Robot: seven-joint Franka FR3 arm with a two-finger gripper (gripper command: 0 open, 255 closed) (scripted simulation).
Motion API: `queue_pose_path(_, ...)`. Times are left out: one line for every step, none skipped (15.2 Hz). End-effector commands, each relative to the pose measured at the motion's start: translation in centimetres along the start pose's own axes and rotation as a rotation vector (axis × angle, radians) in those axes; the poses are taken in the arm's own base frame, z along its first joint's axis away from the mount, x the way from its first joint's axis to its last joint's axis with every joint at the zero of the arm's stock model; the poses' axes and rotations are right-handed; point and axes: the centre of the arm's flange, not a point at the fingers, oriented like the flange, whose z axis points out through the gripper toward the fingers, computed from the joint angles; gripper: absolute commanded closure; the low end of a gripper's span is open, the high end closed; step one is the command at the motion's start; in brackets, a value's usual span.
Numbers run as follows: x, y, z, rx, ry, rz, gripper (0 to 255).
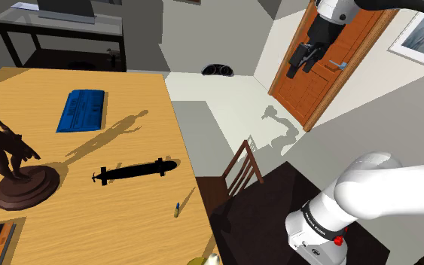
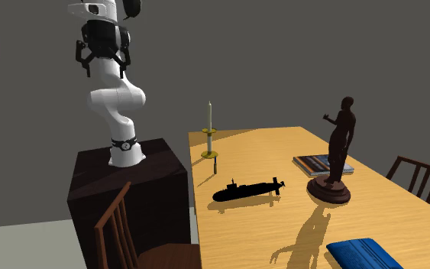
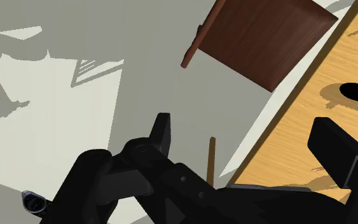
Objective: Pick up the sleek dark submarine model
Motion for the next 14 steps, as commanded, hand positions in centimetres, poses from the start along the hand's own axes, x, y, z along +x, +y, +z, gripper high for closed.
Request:
queue_pose_path(0.0,0.0,0.0,0.000,0.000,0.000,0)
queue_pose_path(0.9,-0.6,0.8,0.000,0.001,-0.025,0)
queue_pose_path(1.7,-1.3,1.5,-0.001,0.002,-0.050,0)
queue_pose_path(2.5,-2.0,2.3,-0.001,0.002,-0.075,0)
queue_pose_path(3.3,-2.7,3.1,-0.002,0.003,-0.100,0)
queue_pose_path(4.1,-3.4,3.8,-0.002,0.004,-0.125,0)
queue_pose_path(4.9,-4.2,4.6,-0.002,0.005,-0.150,0)
queue_pose_path(5.6,-4.9,5.4,-0.003,0.006,-0.175,0)
queue_pose_path(6.3,-5.7,6.1,-0.003,0.007,-0.200,0)
queue_pose_path(7.1,-6.5,6.9,-0.004,0.007,-0.225,0)
queue_pose_path(7.7,-7.3,7.6,-0.004,0.008,-0.250,0)
queue_pose_path(8.4,-8.2,8.4,-0.004,0.009,-0.275,0)
queue_pose_path(9.1,-9.0,9.2,-0.005,0.010,-0.300,0)
queue_pose_path(9.7,-9.9,9.9,-0.005,0.011,-0.325,0)
